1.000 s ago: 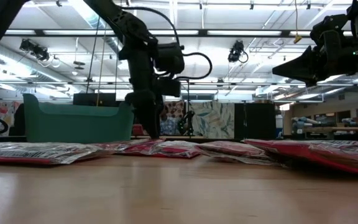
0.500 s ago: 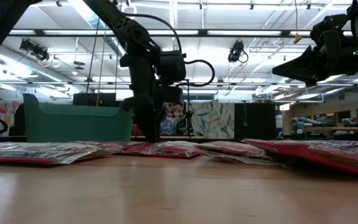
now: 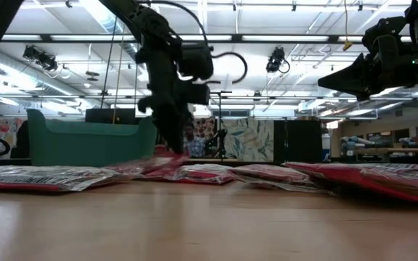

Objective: Sort popcorn bags into baskets
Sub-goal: Put the red popcorn bag into the green bin

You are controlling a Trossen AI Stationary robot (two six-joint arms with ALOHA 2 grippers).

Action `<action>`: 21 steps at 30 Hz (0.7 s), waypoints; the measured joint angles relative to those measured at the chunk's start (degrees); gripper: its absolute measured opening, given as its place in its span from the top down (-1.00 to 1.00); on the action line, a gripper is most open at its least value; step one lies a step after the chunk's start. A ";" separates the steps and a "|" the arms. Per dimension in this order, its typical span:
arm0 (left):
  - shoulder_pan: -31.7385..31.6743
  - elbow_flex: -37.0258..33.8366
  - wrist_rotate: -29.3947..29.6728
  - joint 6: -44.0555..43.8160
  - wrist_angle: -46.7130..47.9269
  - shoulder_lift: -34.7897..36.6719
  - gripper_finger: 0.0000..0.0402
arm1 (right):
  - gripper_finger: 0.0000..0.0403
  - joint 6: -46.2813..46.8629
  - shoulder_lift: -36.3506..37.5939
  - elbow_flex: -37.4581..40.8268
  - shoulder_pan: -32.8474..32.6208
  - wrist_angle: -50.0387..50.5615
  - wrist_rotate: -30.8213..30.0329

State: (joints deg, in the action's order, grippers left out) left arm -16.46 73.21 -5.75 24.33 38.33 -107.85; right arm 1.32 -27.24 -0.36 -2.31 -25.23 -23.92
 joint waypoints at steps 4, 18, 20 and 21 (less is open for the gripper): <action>0.12 0.00 1.88 -1.26 2.82 4.06 0.98 | 0.87 0.02 0.00 0.02 0.00 0.00 0.00; 1.61 0.00 3.62 -12.97 11.86 20.09 0.99 | 0.87 0.00 -0.01 0.02 0.01 0.01 0.00; 1.61 0.00 3.64 -15.04 13.12 21.93 0.99 | 0.87 0.00 0.00 0.01 0.00 0.00 0.00; 1.61 0.00 3.62 -16.40 13.47 22.76 0.99 | 0.87 0.00 0.00 0.02 0.00 0.00 0.00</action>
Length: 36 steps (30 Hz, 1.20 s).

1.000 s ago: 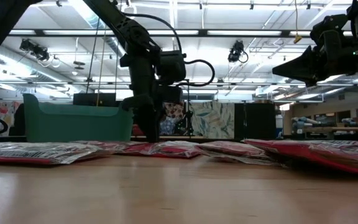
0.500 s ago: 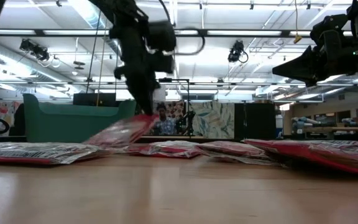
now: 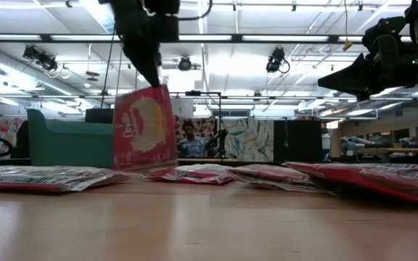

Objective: Sort popcorn bags into baskets
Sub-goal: Put the red popcorn bag into the green bin

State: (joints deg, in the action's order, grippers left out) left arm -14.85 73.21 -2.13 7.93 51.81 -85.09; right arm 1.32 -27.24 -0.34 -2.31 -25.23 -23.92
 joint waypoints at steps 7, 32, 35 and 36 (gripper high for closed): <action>-0.53 0.00 1.53 -6.02 4.15 6.85 1.00 | 0.87 0.02 -0.02 0.00 0.00 -0.04 0.00; -7.08 0.00 19.11 -12.16 -0.79 28.48 0.98 | 0.87 0.02 -0.02 0.00 0.00 -0.44 0.00; -9.13 0.00 21.26 -14.35 -0.54 28.57 0.98 | 0.87 0.02 -0.02 0.00 0.00 -0.44 0.00; -10.06 0.00 21.38 -15.48 0.18 28.50 0.98 | 0.87 0.00 -0.02 0.00 0.00 -0.42 0.00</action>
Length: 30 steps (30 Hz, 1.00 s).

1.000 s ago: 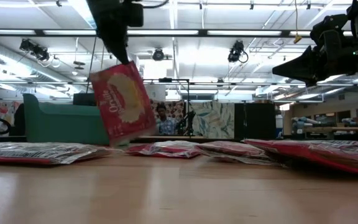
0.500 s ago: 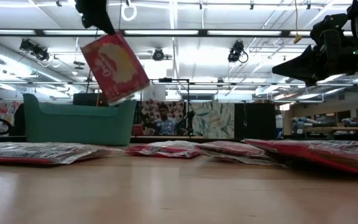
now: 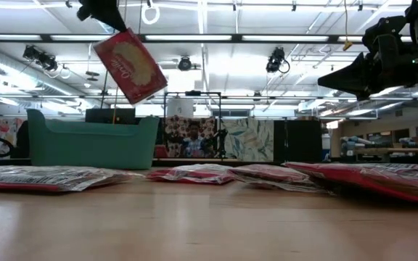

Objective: Sort popcorn bags into baskets
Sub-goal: Put the red popcorn bag into the green bin

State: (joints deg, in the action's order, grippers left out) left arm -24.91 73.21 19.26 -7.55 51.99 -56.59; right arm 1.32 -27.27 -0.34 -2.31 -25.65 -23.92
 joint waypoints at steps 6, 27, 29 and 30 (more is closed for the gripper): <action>-5.82 -0.54 -0.05 -9.01 5.27 -2.41 0.98 | 0.87 0.02 0.00 0.00 0.00 0.00 0.00; -12.26 -0.52 -4.85 -18.39 6.08 -21.31 0.98 | 0.87 0.00 0.01 -0.01 0.00 0.00 0.00; -12.65 -0.52 -4.78 -18.38 7.05 -23.47 0.98 | 0.87 0.02 0.00 0.00 0.00 0.00 0.00; -12.82 -0.52 -4.85 -18.38 7.51 -24.51 0.98 | 0.87 0.00 0.01 0.00 0.01 0.00 0.00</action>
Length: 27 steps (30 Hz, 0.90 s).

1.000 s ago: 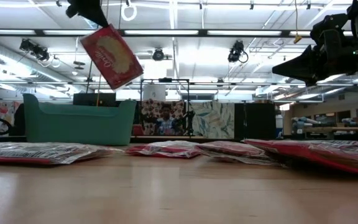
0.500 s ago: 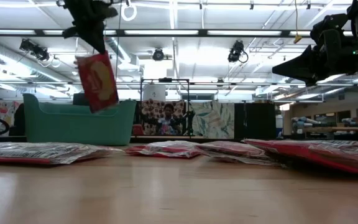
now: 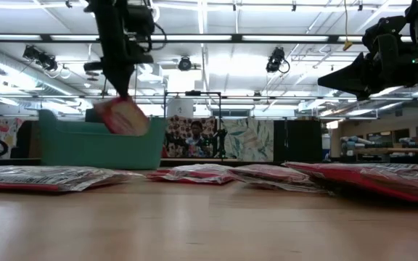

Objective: Sort popcorn bags into baskets
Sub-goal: Put the red popcorn bag into the green bin

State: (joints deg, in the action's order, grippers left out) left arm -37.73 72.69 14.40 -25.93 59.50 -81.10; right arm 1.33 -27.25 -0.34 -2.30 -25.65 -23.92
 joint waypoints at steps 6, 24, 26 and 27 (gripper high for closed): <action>-0.09 0.00 -0.07 0.85 1.89 -4.57 0.98 | 0.87 0.01 -0.01 -0.01 -0.01 0.00 0.00; 5.67 0.02 2.44 5.25 9.50 -7.83 0.56 | 0.87 0.01 -0.01 0.00 0.00 0.02 0.00; 6.53 0.02 3.70 6.01 10.72 -7.83 0.45 | 0.87 0.02 0.01 -0.01 0.01 0.00 0.00; 6.92 0.02 3.97 6.89 11.19 -7.81 0.40 | 0.87 0.01 -0.01 0.00 0.00 0.02 0.00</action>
State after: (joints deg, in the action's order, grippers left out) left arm -30.81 72.71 18.37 -19.04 70.69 -88.90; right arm 1.34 -27.27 -0.34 -2.29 -25.63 -23.92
